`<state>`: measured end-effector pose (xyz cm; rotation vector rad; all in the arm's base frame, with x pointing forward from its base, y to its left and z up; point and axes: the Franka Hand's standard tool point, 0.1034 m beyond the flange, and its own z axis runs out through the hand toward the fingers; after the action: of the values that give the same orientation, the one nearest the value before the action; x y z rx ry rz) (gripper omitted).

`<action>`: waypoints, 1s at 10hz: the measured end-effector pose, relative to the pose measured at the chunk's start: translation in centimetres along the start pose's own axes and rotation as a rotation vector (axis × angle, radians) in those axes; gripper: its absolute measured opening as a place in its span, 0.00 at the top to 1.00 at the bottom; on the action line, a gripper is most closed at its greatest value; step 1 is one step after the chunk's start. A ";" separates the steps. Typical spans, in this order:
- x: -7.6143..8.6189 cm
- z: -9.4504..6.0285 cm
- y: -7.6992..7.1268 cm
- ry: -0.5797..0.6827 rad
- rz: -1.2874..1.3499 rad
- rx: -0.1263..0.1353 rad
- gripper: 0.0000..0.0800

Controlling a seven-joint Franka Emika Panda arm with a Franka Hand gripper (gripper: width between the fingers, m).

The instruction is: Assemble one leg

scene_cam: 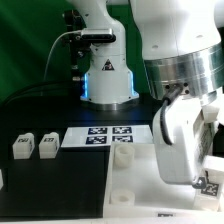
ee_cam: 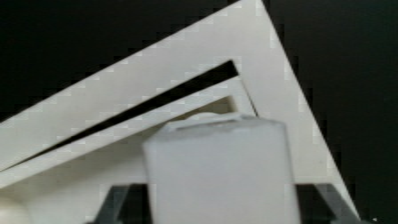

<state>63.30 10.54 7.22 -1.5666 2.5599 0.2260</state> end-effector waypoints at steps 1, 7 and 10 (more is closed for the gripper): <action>0.2 -0.1 0.0 0.025 0.023 0.006 0.63; -0.1 -0.1 2.1 0.032 0.001 0.002 0.20; -0.5 -1.3 2.8 0.023 -0.007 -0.027 0.19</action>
Offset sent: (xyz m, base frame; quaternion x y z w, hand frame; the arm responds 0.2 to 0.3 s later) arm 0.0000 0.0000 0.0000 0.0000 0.0000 0.0000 1.0000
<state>60.97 12.04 8.73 -1.5969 2.5787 0.2437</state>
